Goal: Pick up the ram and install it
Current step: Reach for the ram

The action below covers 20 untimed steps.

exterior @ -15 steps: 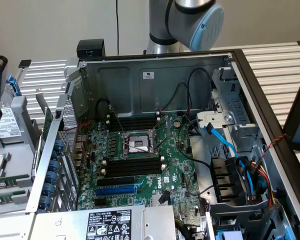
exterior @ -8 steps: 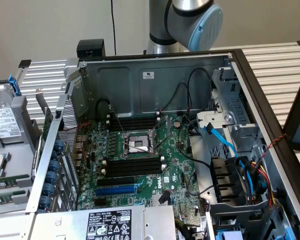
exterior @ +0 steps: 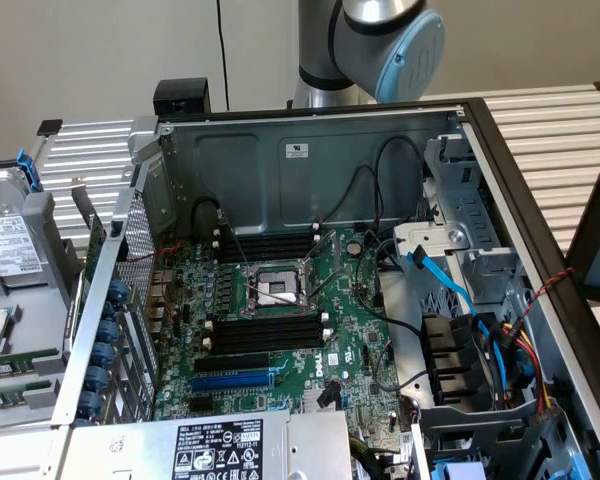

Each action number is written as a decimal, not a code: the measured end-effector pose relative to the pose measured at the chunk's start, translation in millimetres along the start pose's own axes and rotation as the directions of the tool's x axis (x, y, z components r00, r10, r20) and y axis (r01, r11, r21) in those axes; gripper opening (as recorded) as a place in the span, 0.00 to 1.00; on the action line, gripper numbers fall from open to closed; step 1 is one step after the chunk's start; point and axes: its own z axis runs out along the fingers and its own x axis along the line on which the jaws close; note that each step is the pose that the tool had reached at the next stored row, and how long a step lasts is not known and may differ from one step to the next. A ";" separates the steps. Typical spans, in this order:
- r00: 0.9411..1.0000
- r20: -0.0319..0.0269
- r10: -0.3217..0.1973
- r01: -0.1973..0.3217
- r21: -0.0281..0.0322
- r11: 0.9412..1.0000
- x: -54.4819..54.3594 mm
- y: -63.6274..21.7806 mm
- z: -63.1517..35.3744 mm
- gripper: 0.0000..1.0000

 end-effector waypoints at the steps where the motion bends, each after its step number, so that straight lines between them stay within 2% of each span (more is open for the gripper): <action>1: 1.000 -0.001 -0.017 0.017 0.000 1.000 0.0 0.0 0.0 0.31; 6: 0.994 -0.006 -0.108 0.108 -0.002 0.994 -0.1 0.0 0.0 0.31; 11: 0.980 -0.011 -0.198 0.198 -0.004 0.980 -0.1 0.0 0.6 0.31; 15: 0.963 -0.015 -0.268 0.268 -0.006 0.963 -0.1 -0.1 1.4 0.31; 20: 0.934 -0.019 -0.355 0.355 -0.009 0.935 0.0 -0.2 1.9 0.31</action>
